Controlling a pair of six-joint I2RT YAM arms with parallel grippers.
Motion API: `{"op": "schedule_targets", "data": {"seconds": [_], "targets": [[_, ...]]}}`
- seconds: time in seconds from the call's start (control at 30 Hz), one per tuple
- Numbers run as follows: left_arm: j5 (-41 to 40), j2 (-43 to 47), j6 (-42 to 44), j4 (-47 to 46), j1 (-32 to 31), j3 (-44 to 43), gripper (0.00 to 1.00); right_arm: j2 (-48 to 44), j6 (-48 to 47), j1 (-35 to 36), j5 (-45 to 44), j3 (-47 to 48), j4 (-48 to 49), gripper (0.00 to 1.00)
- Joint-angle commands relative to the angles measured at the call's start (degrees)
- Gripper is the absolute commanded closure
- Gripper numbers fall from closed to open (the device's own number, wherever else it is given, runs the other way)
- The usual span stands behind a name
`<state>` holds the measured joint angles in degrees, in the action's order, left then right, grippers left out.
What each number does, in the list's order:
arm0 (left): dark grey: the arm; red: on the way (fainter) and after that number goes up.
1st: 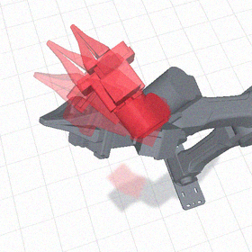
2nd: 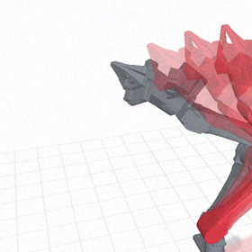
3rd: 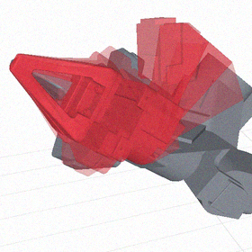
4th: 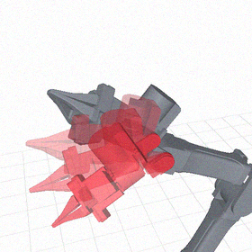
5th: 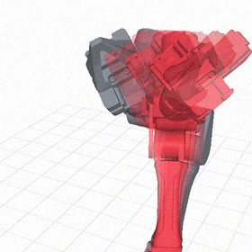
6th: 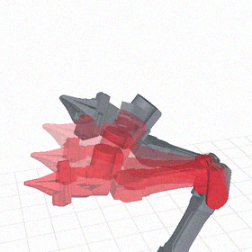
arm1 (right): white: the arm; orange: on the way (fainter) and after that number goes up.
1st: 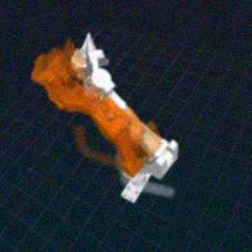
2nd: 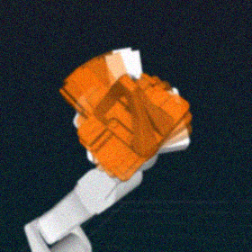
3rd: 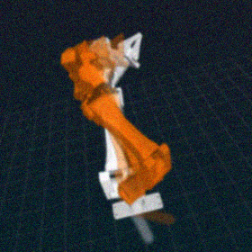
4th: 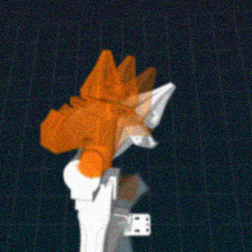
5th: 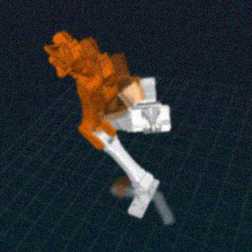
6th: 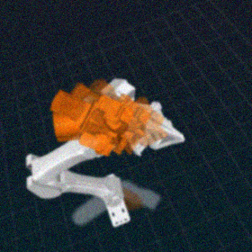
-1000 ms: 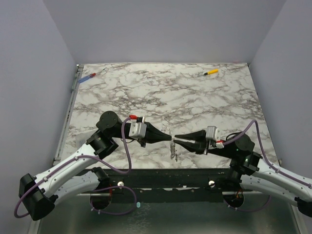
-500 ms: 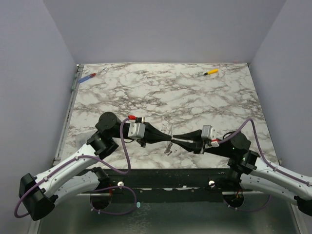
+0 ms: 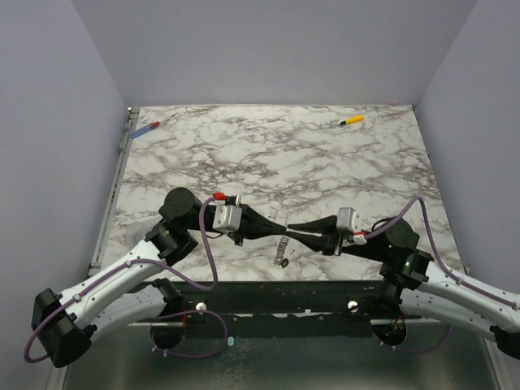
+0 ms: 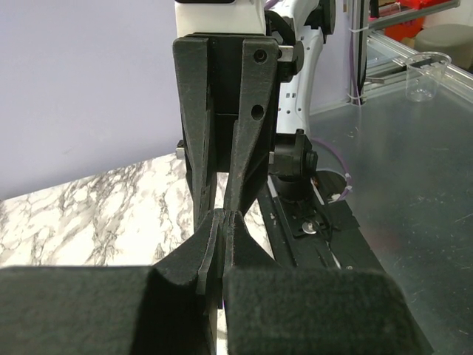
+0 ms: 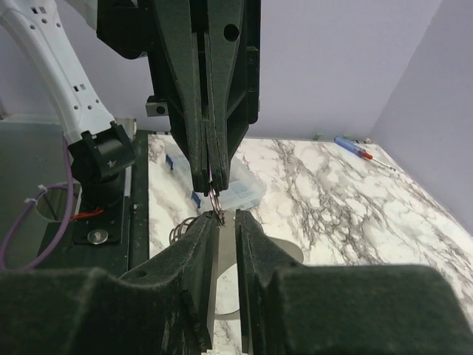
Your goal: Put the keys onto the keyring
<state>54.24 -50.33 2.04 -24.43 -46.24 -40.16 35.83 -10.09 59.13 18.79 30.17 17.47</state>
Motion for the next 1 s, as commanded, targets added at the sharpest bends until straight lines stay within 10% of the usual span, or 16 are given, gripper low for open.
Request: {"op": "schedule_targets", "data": {"seconds": [0.0, 0.43, 0.63, 0.97], "targets": [[0.69, 0.65, -0.95, -3.06, 0.05, 0.66, 1.0, 0.69, -0.37, -0.24, -0.06, 1.64, 0.58, 0.78], [-2.6, 1.04, -3.39, -3.88, 0.01, 1.43, 0.97, 0.92, -2.02, -0.25, -1.0, 2.2, -0.48, 0.99], [-8.06, 4.69, -3.94, 0.44, 0.03, 2.42, 0.13, 0.84, -6.08, -0.25, -3.62, 4.44, -8.14, 0.99], [-26.32, 6.51, -3.26, 15.34, 0.08, 0.38, 0.06, 3.68, -11.38, -0.24, -13.93, 11.8, -23.53, 0.99]]}}
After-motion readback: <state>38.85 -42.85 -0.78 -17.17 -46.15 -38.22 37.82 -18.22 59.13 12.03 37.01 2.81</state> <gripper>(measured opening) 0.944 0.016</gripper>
